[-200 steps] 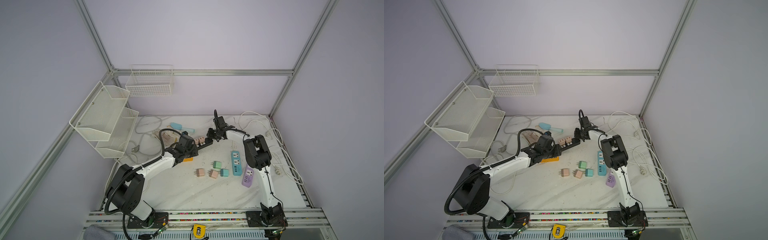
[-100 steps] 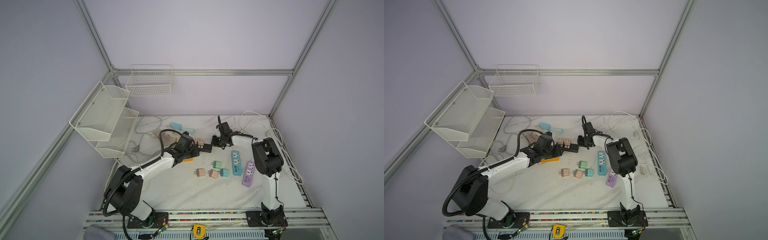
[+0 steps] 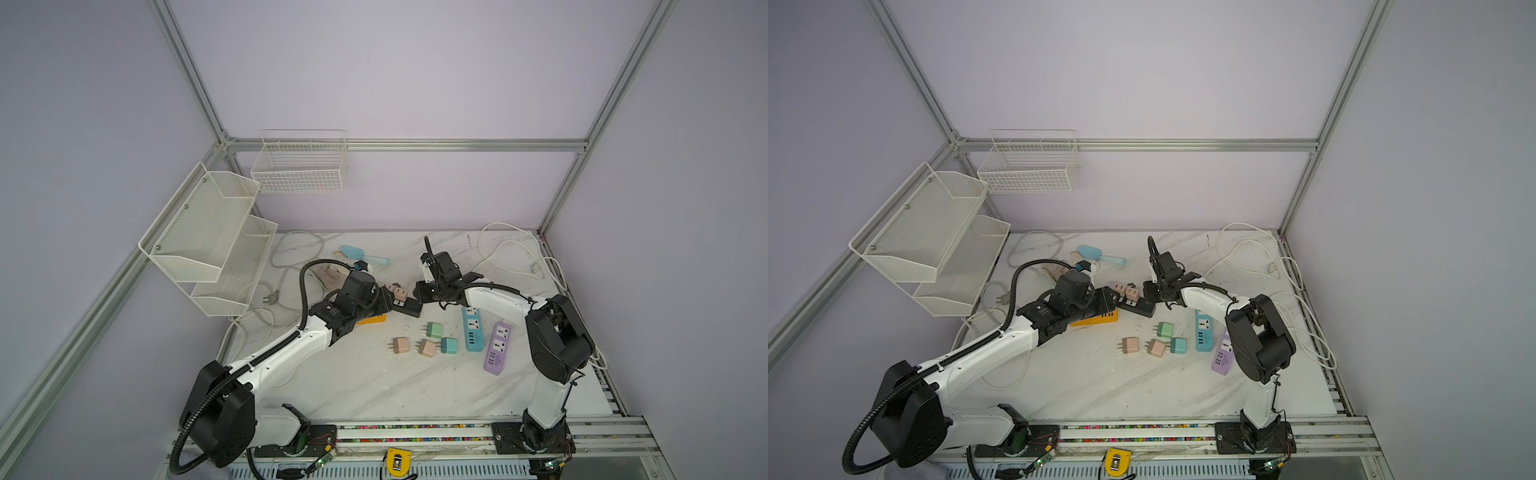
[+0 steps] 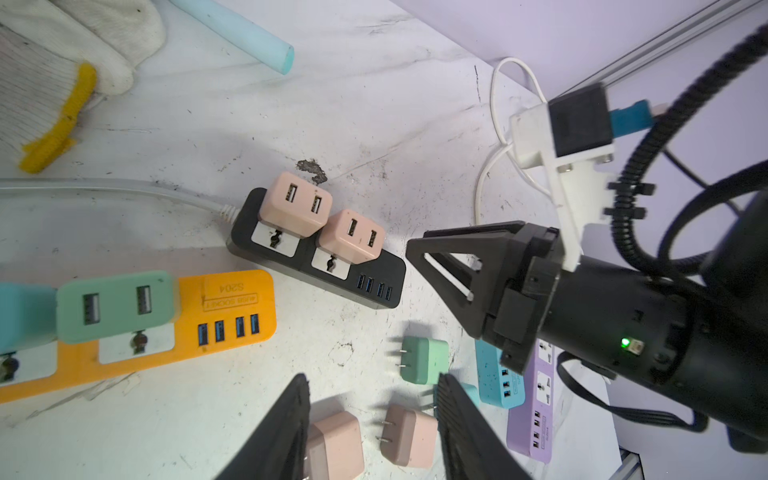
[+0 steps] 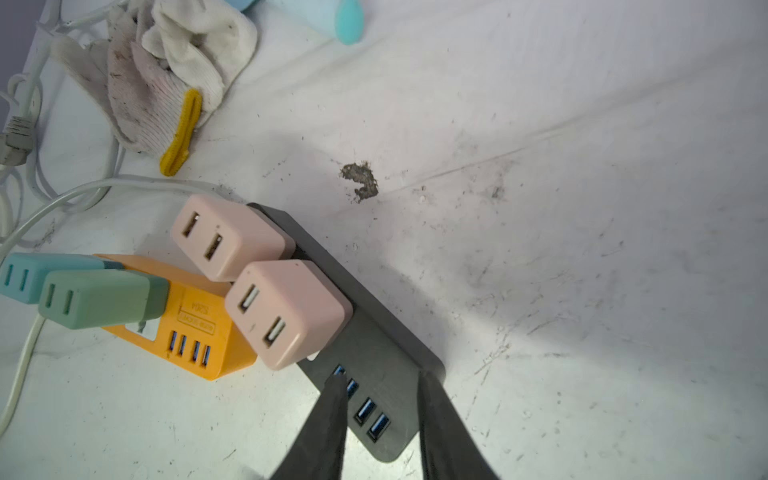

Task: Pull the plug off the socket
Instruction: 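Move the right gripper toward the black strip while the left approaches it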

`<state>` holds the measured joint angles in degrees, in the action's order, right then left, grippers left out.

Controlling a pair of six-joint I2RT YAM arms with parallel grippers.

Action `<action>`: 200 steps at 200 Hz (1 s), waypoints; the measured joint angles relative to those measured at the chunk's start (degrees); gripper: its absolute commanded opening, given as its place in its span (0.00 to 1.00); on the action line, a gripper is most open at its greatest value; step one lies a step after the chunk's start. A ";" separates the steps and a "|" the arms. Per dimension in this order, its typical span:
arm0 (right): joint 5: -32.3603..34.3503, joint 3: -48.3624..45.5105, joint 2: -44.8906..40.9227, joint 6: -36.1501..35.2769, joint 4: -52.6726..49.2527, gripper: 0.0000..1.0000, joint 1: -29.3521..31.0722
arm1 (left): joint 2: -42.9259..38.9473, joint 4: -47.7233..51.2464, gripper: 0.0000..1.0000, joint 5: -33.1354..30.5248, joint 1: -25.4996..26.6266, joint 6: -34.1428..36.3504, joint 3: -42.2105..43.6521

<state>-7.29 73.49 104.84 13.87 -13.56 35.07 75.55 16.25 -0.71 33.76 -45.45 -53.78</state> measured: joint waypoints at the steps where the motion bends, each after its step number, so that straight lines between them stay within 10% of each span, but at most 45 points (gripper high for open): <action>1: 0.07 0.00 -0.02 -0.22 0.00 0.46 0.07 | -0.02 0.02 0.50 -0.04 0.00 0.00 0.04; 112: 6.62 4.66 7.23 -12.37 -5.95 0.80 3.80 | -4.96 2.51 0.50 -4.24 -0.02 -0.46 3.23; 200: 4.39 9.79 11.96 -19.41 -6.86 0.79 4.35 | -6.03 2.73 0.50 -6.69 -0.07 -0.48 4.09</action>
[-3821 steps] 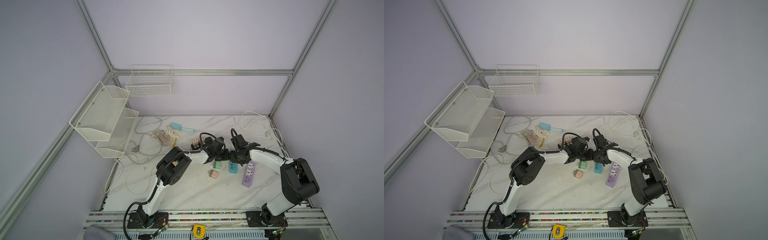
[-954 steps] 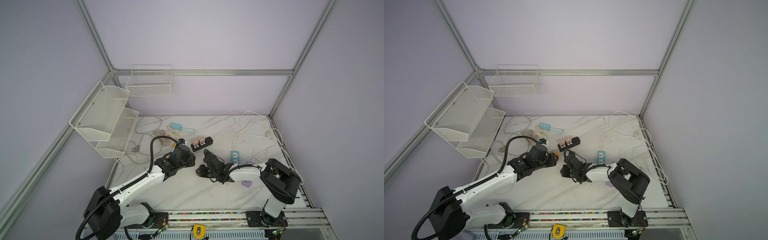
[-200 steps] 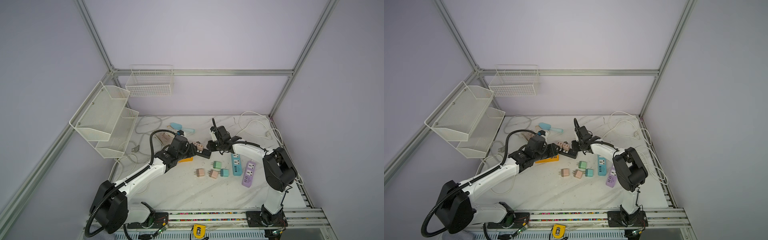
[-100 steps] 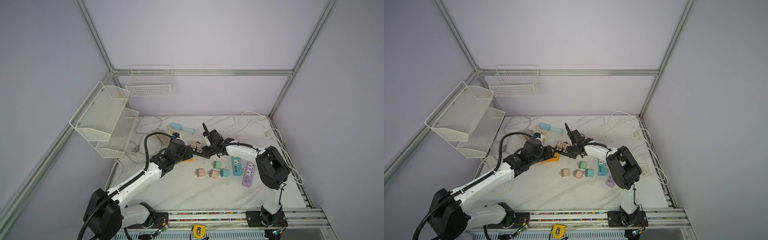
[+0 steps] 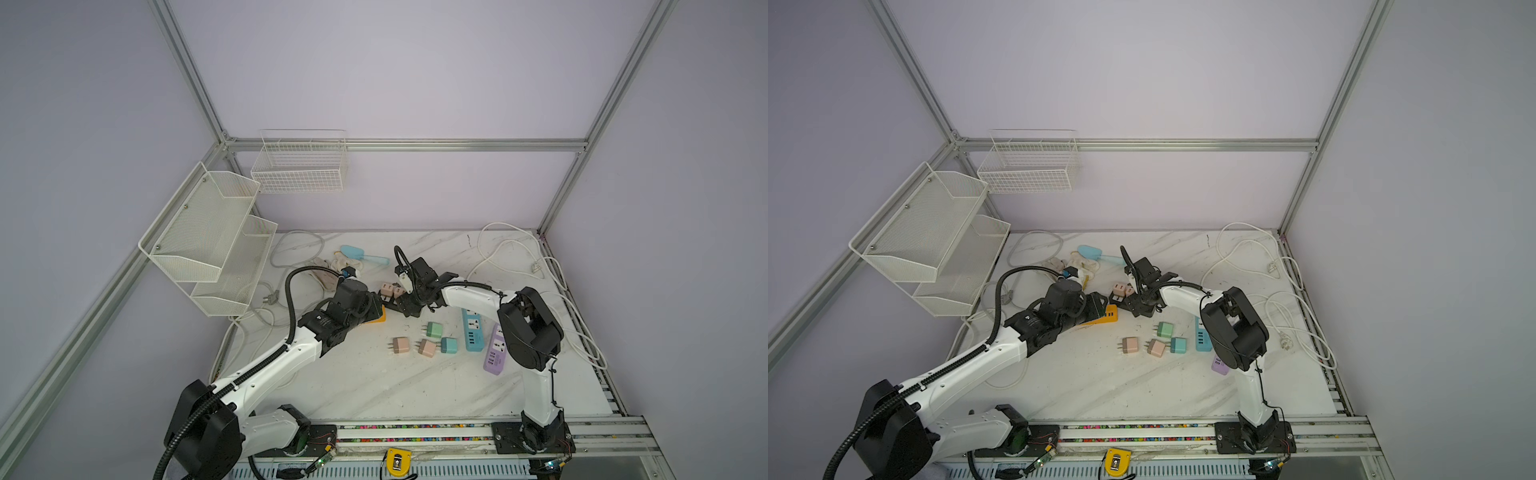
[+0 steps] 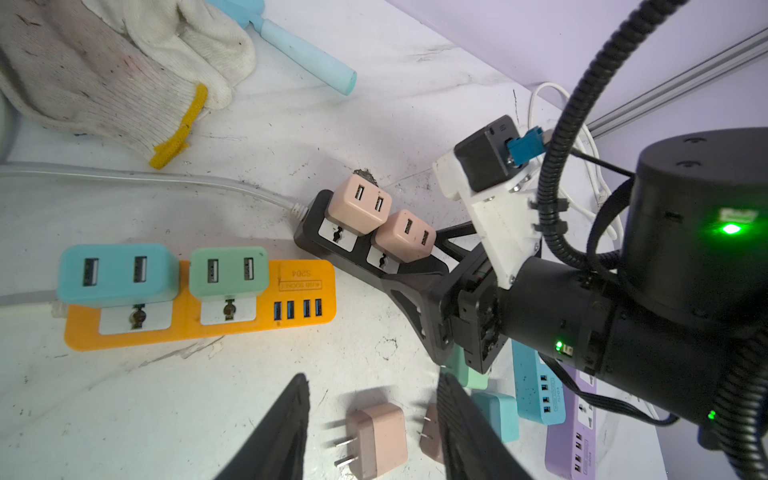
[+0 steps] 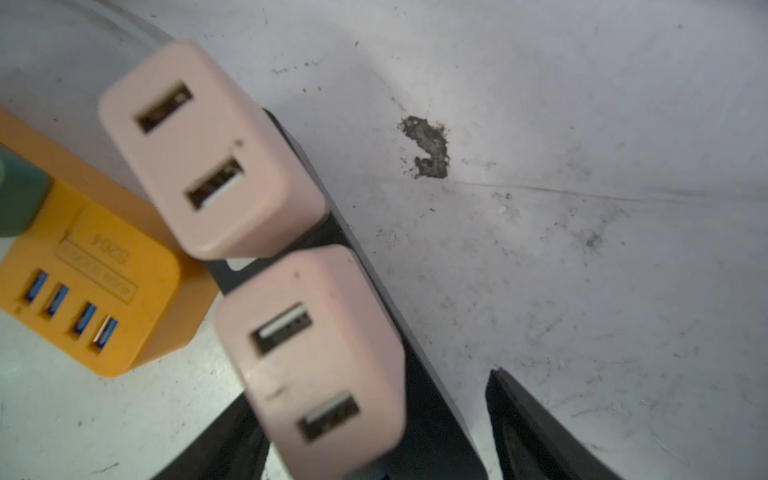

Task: Pull the plug off the socket
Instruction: 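Move the right gripper toward the black strip while the left approaches it, then grip the black strip with the left gripper while the right lowers over a pink adapter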

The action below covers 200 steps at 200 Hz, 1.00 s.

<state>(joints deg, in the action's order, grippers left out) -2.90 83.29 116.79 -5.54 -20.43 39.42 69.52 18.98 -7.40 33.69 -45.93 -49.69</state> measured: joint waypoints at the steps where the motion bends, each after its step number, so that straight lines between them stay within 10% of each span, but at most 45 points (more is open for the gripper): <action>1: -0.02 0.02 0.04 -0.02 -0.02 0.79 0.00 | 0.00 0.02 0.50 -0.02 0.00 0.00 0.00; 200: 4.28 -14.01 -6.08 9.92 4.92 0.52 0.52 | 9.22 -6.56 0.55 8.33 -0.26 -4.70 0.02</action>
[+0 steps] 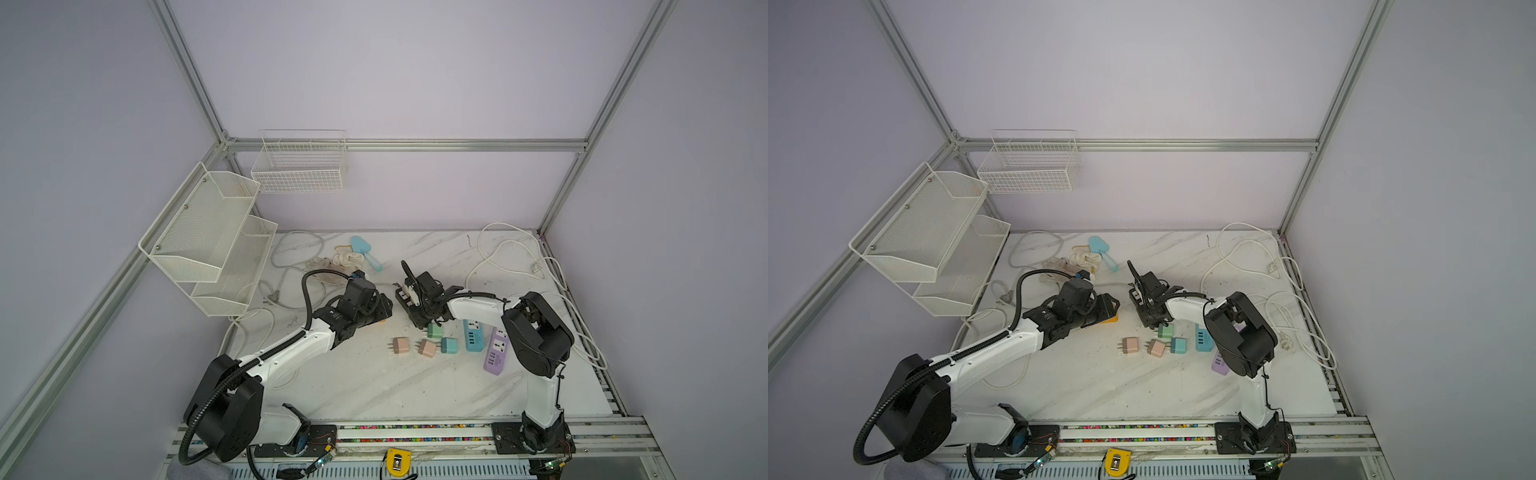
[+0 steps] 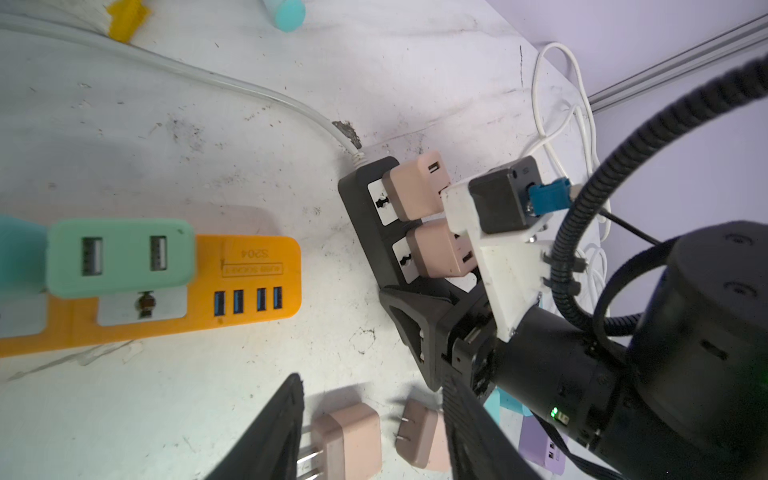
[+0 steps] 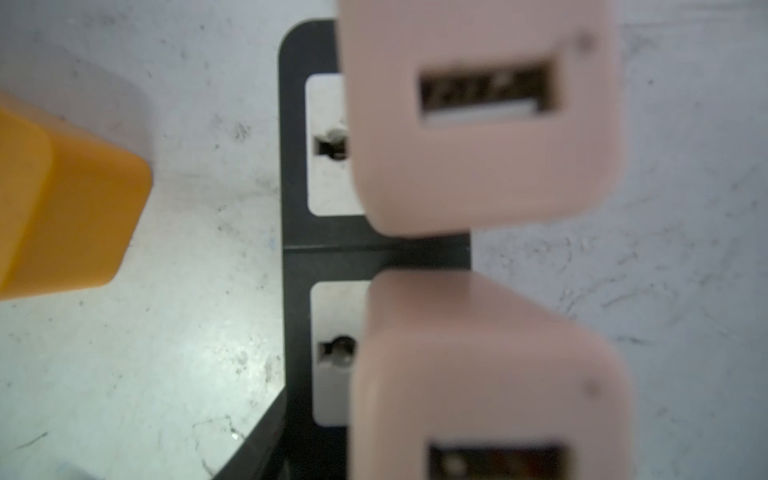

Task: Pull the plug off the socket
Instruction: 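Grip the black strip with the left gripper while the right lowers over a pink adapter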

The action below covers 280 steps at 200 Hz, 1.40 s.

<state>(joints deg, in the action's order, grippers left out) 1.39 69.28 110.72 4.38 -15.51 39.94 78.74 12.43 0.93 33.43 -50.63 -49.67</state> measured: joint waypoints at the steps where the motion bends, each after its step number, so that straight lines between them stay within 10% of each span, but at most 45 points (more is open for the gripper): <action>1: 0.07 -0.22 -0.13 0.20 0.09 0.52 0.00 | 0.04 -0.07 0.55 0.09 0.00 -0.02 0.00; 116: -0.98 -6.80 -8.13 7.89 0.52 0.79 -0.02 | 5.86 -3.15 0.54 5.81 0.00 -1.31 -0.02; 280: -0.15 -2.16 -11.69 10.19 -3.78 0.60 -3.17 | 21.38 -13.99 0.47 10.47 0.76 -6.38 -4.87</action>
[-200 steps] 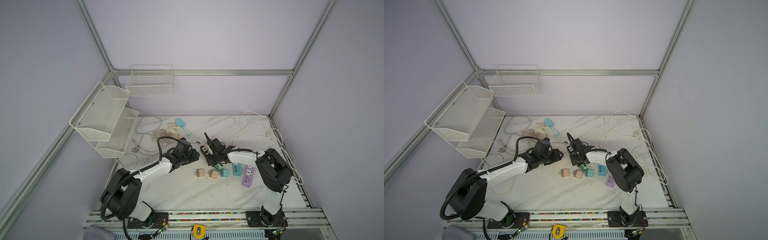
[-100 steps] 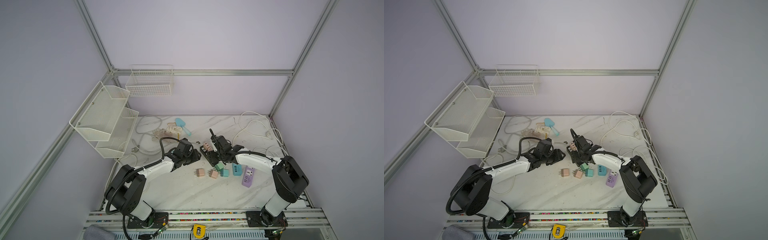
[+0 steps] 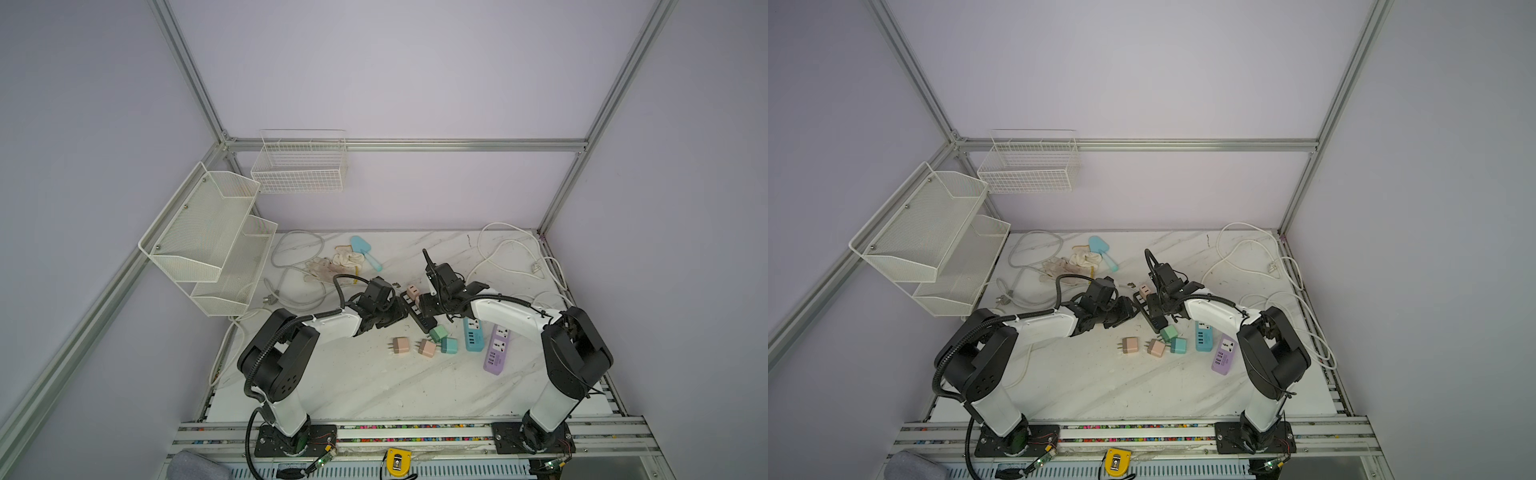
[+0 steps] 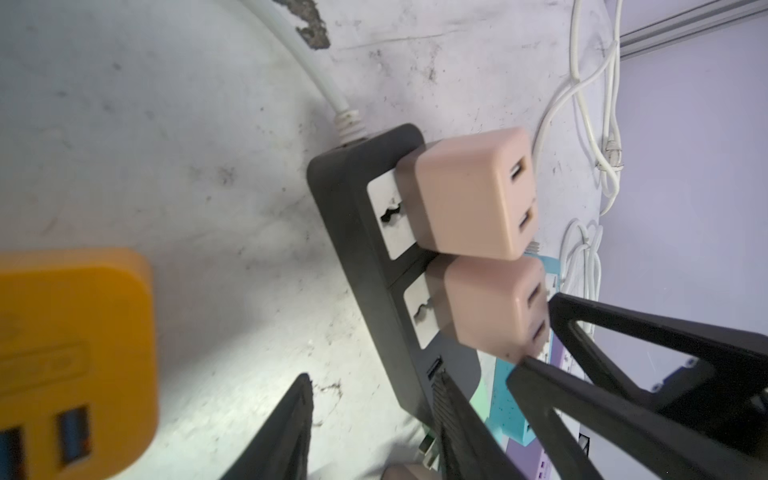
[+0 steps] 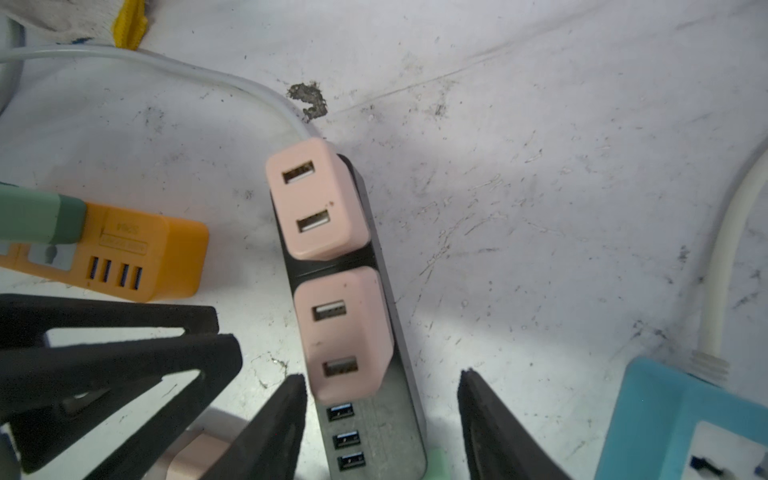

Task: Pull the plug off the socket
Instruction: 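Grip the black strip with the left gripper while the right lowers over a pink adapter, then close the right gripper on the pink adapter plugged into the black strip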

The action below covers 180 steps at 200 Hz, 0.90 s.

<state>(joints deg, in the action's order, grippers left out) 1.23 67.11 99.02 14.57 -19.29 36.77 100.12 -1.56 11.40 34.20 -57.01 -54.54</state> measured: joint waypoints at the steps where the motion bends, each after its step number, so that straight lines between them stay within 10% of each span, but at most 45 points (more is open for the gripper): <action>1: -0.02 0.07 0.09 -0.09 -0.02 0.60 -0.04 | 0.22 -0.11 0.47 0.07 0.02 -0.04 -0.13; 180: -3.02 5.70 7.67 -5.51 -0.96 0.44 -0.59 | 8.74 -4.00 0.34 1.77 0.87 -2.54 -4.13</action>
<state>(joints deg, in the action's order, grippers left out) -1.78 72.82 106.69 9.06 -20.25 36.18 108.86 -5.56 13.17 35.07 -59.55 -58.67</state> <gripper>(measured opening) 0.451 0.349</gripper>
